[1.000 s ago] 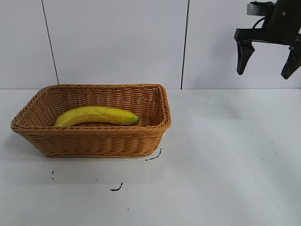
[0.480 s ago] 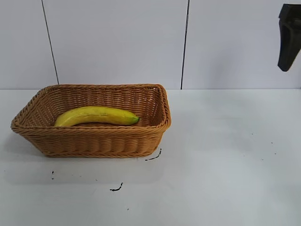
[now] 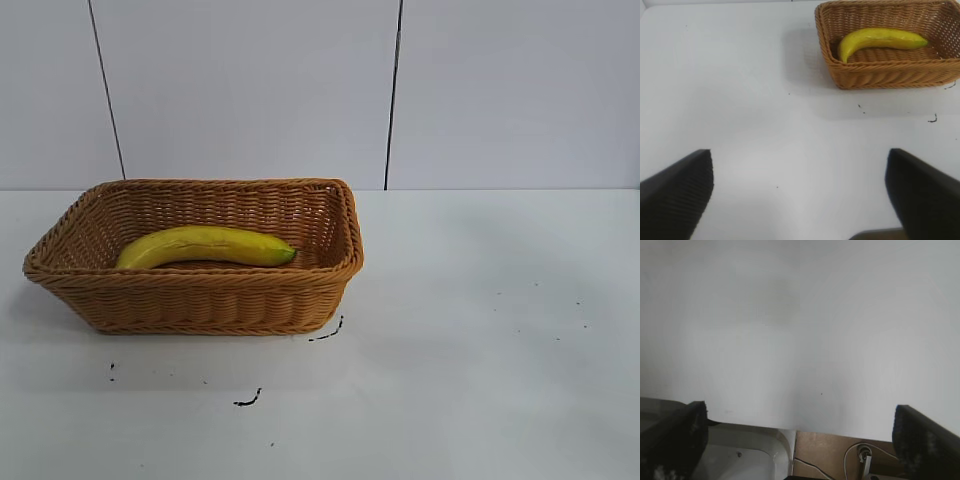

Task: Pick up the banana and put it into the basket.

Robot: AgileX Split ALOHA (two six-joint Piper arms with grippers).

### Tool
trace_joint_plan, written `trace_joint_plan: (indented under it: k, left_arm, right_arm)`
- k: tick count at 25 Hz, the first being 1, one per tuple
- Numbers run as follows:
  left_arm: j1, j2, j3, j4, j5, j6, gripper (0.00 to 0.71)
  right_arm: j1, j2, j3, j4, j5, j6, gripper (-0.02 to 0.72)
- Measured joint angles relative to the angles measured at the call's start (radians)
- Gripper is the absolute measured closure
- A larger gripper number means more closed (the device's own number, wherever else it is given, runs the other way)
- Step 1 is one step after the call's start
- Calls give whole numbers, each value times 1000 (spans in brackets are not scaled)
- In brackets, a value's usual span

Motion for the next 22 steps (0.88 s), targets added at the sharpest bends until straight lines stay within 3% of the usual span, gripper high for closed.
trace_joint_plan:
  k: [5,22]
  left_arm:
    - [0,0,0,0,0,0,17]
    - [0,0,0,0,0,0,17]
  right_arm:
    - [0,-181,38,2,-43,0,13]
    - [0,-807,43,7,-44,0,13]
